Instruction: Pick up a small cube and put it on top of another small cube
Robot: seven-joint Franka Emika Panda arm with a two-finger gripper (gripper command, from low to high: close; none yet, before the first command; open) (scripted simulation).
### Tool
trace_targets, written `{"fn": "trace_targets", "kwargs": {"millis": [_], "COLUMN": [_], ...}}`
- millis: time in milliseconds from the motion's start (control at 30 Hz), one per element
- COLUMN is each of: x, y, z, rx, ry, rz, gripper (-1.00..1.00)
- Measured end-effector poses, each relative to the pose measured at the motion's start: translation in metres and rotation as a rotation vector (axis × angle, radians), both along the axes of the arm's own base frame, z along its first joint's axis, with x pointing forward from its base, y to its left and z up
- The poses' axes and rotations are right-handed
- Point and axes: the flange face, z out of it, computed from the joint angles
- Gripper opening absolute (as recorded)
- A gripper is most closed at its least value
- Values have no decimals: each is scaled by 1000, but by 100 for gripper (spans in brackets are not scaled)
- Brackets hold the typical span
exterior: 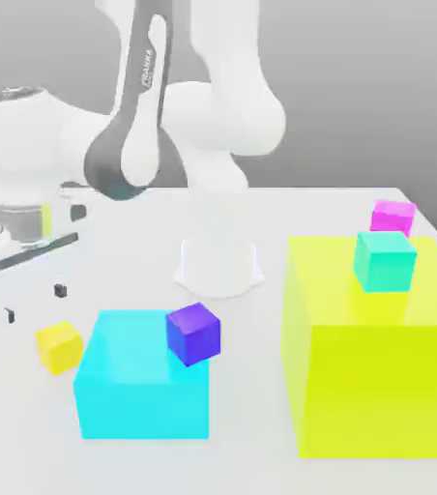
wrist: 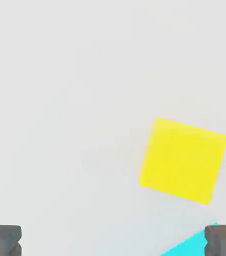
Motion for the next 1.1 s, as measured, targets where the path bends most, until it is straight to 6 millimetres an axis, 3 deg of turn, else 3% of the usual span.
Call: {"fn": "trace_targets", "kwargs": {"millis": [67, 233, 267, 500, 767, 933, 1100], "x": [-11, -7, -8, -8, -2, 82, 139], "y": [-3, 2, 3, 3, 3, 66, 164], "z": [-19, -64, -73, -75, -9, 53, 121], "rx": [13, 16, 16, 15, 16, 19, 24], "ry": [12, 16, 16, 15, 11, -10, -24], "rz": [-63, -56, -56, -57, -47, 216, 494], "gripper": [0, 0, -100, -100, -100, -100, -100]}}
